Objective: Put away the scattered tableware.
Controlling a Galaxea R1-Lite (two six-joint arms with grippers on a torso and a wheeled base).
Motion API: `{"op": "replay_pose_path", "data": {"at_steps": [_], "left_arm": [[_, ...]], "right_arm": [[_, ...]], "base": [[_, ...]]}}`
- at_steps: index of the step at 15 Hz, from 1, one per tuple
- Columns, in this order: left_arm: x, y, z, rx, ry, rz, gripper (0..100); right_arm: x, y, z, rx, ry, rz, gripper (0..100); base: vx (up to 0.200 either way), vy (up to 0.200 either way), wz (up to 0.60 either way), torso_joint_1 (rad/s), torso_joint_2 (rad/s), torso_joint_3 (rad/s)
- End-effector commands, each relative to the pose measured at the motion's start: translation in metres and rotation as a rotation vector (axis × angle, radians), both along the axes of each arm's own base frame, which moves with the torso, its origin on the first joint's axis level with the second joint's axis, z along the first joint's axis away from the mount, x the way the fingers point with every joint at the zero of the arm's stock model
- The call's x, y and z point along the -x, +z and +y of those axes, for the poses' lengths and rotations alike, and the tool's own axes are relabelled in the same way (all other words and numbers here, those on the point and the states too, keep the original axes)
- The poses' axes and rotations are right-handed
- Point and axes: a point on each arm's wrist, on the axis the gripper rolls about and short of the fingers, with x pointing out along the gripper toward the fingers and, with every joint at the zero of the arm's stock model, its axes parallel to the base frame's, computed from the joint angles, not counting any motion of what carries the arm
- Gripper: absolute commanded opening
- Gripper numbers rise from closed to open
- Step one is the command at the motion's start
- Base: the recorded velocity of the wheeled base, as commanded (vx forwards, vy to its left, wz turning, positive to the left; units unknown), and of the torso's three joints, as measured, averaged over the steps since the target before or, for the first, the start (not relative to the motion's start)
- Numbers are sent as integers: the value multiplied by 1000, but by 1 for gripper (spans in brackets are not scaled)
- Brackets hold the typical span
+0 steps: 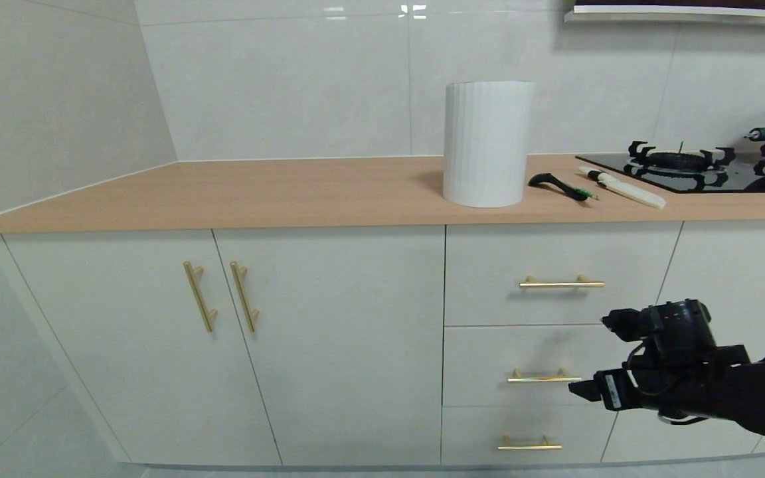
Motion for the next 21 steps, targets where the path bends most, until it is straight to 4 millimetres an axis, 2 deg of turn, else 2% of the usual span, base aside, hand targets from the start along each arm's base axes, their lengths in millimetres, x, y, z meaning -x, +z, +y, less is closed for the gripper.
{"op": "replay_pose_path", "data": {"at_steps": [1,5,9,14,21], "left_arm": [[0,0,0,0,0,0,100],[0,0,0,0,0,0,100],[0,0,0,0,1,-2,100],[0,0,0,0,0,-2,100],[0,0,0,0,1,0,100]], "right_arm": [[-24,-61,3,49,-33,27,100],[-54,-87,7,63,-54,6,100],[-70,-97,7,65,-80,-54,100],[-83,-105,6,75,-127,-86,100],[-91,-102,8,56,-151,-54,100]], "base": [[0,0,0,0,0,0],[0,0,0,0,0,0],[0,0,0,0,0,0],[0,0,0,0,0,0],[0,0,0,0,0,0]]}}
